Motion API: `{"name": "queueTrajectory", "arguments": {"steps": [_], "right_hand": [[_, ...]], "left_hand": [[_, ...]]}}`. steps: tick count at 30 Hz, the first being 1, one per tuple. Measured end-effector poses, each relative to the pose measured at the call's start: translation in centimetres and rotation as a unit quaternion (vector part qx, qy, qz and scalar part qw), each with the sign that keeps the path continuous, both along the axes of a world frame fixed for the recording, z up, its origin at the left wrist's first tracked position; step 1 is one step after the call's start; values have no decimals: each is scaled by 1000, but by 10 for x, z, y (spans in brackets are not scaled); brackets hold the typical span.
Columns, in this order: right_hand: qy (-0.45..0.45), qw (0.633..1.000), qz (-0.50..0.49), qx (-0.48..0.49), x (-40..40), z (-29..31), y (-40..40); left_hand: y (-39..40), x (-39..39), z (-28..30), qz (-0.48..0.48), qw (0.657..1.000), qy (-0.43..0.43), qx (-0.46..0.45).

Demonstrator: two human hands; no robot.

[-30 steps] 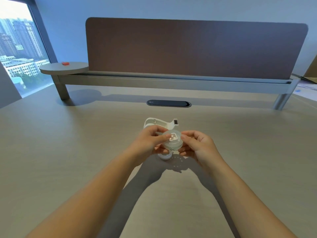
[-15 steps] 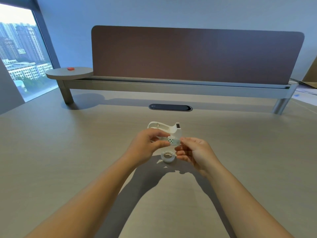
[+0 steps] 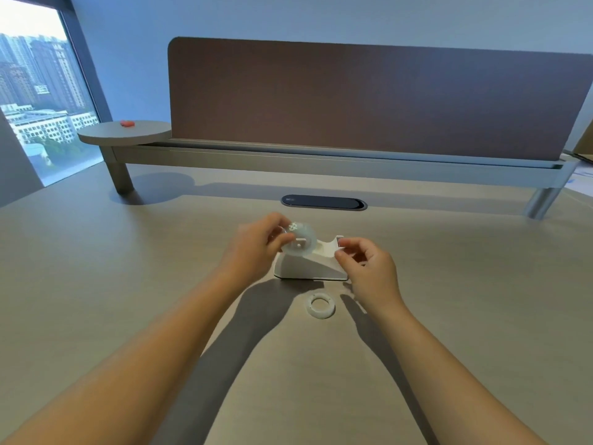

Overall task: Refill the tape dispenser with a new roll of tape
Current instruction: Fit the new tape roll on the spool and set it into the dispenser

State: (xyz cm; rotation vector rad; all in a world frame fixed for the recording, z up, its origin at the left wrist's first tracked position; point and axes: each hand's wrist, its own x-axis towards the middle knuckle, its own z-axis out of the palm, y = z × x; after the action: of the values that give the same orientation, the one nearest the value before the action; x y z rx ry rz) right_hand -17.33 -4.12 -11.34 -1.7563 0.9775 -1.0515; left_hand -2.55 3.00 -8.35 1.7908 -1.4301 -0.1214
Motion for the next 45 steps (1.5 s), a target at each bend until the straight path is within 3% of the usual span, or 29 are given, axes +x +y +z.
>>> {"name": "queueTrajectory", "arguments": {"steps": [4, 8, 13, 31, 34, 36, 38, 41, 45], "right_hand": [[103, 993, -5, -53, 8, -1, -18], [153, 988, 31, -23, 20, -7, -31], [159, 984, 78, 1, 28, -15, -35], [137, 988, 75, 3, 28, -20, -34], [134, 988, 79, 1, 28, -20, -34], [133, 988, 80, 0, 28, -20, -34], [137, 987, 79, 1, 28, -20, -35], [145, 987, 76, 0, 29, -20, -35], [159, 984, 74, 1, 30, -21, -36]], "left_hand": [[-21, 14, 4, 24, 999, 32, -6], [-34, 19, -1, 24, 998, 55, 7], [-42, 21, -8, 6, 998, 50, 22], [-51, 21, -14, 6, 995, -26, 93], [-49, 27, -15, -14, 992, 81, 99], [-46, 30, -19, -43, 973, 201, 104], [-45, 31, -25, -42, 957, 266, 110], [-47, 28, -31, -41, 943, 312, 107], [-50, 27, -33, -41, 948, 300, 101]]}}
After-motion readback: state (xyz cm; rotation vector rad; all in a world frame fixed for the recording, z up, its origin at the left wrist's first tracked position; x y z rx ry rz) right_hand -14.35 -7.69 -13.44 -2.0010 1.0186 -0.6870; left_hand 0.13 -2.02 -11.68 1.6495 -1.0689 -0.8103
